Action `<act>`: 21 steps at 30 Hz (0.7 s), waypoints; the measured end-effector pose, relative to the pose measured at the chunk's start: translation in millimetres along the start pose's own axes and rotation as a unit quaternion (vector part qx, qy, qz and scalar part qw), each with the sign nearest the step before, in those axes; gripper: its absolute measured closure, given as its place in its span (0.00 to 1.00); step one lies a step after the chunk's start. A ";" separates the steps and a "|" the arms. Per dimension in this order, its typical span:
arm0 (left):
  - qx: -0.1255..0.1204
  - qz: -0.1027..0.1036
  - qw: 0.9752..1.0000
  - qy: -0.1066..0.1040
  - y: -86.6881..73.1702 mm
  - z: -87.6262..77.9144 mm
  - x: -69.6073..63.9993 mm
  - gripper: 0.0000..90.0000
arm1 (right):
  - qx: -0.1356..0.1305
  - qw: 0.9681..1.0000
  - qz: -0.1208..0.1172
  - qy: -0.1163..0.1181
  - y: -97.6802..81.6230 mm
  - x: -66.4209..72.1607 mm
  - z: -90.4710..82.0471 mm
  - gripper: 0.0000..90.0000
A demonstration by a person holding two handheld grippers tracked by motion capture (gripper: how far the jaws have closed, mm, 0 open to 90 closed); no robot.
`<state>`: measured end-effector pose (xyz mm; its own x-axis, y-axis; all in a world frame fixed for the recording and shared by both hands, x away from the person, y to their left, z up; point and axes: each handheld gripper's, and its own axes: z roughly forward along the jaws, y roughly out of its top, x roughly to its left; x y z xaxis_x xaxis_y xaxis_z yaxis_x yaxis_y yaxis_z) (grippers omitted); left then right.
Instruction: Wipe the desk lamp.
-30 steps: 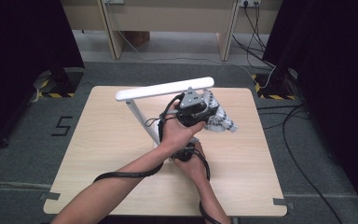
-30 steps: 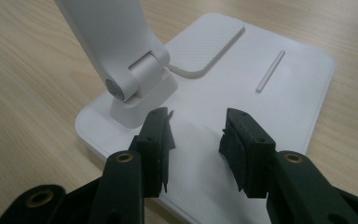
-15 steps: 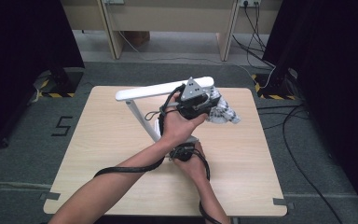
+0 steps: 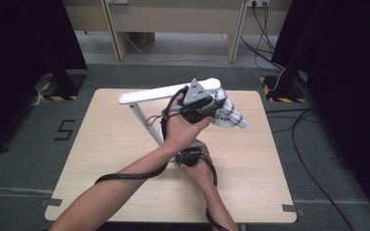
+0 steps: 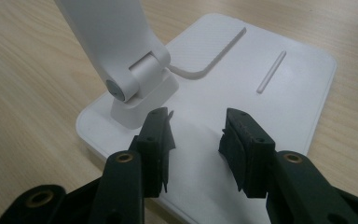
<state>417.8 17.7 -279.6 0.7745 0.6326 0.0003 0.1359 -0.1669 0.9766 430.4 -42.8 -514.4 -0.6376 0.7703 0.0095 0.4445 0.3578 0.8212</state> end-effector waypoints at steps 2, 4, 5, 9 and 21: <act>-0.002 0.003 1.000 0.002 -0.2 -1.7 0.9 0.88 | 0.000 1.000 -0.002 0.000 0.0 -0.4 0.1 0.68; -0.008 -0.001 1.000 0.005 -1.0 -4.0 1.5 0.89 | 0.000 1.000 -0.001 0.000 0.0 -0.4 0.1 0.68; -0.009 0.000 1.000 0.006 -1.3 -5.2 2.1 0.89 | -0.002 1.000 -0.001 0.001 0.0 -0.4 0.3 0.68; -0.010 -0.001 1.000 0.010 -2.6 -9.7 4.8 0.89 | 0.000 1.000 -0.001 0.001 0.1 -0.5 0.1 0.68; -0.009 -0.001 1.000 0.014 -7.7 -25.4 12.6 0.89 | 0.000 1.000 -0.001 0.001 0.1 -0.3 0.0 0.68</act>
<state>410.8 46.1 -281.7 0.7561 0.6545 0.0034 0.1262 -0.1508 0.9805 430.6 -42.9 -514.3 -0.6400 0.7683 0.0095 0.4437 0.3595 0.8209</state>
